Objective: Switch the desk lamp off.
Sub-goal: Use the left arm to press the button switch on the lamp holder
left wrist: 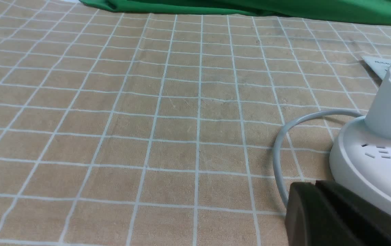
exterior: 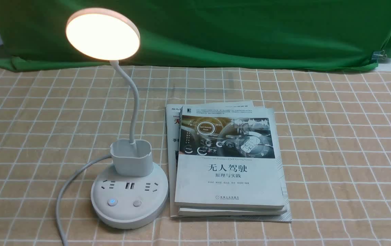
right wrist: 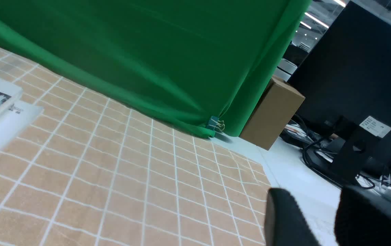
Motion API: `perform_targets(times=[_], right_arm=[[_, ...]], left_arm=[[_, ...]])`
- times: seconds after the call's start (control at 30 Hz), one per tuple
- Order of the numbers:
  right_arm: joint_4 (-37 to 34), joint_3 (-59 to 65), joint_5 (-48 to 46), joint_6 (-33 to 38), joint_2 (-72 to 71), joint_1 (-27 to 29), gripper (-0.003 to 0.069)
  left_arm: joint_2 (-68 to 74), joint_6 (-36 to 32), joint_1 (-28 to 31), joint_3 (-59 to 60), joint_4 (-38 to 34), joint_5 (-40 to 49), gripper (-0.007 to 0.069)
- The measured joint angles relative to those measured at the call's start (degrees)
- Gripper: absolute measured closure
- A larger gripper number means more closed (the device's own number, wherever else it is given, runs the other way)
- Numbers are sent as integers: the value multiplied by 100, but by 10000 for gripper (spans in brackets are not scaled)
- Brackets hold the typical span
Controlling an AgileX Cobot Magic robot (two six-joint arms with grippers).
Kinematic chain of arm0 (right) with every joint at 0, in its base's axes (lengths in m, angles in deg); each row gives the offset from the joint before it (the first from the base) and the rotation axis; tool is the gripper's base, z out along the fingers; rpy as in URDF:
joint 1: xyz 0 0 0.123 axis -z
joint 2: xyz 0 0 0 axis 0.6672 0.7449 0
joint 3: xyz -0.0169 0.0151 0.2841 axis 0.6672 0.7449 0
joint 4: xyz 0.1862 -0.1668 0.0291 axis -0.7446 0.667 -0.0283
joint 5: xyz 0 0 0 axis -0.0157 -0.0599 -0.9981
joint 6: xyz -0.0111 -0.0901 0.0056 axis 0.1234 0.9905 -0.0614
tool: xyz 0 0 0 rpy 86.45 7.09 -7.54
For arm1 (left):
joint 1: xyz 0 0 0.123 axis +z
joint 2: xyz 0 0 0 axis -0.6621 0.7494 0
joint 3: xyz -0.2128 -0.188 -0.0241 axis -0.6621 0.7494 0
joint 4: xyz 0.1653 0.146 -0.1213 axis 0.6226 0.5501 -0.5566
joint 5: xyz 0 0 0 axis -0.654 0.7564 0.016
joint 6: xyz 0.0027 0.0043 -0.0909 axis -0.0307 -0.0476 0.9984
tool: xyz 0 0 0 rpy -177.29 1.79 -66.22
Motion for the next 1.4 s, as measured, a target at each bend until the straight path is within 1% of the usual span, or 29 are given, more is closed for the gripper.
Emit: perform_targets(times=[0.8,1.0,1.07,1.13,1.17,1.2,1.23,1.33,1.4], right_arm=[[0,0,0,0,0,0,417],[0,0,0,0,0,0,417],[0,0,0,0,0,0,417],[0,0,0,0,0,0,417],[0,0,0,0,0,0,417],[0,0,0,0,0,0,417],[0,0,0,0,0,0,417],[0,0,0,0,0,0,417],[0,0,0,0,0,0,417]], left_arm=[[0,0,0,0,0,0,619],[0,23,0,0,-63,-264,619],[0,204,0,0,-506,-681,619],[0,574,0,0,-1167,-1151,619],[0,708,0,0,-1313,-1246,619],[0,1022,0,0,-1876,-1614,619],[0,1210,0,0,-2175,-1820,619],[0,1479,0,0,-2604,-2170,619],[0,1519,0,0,-2648,-2275,619]])
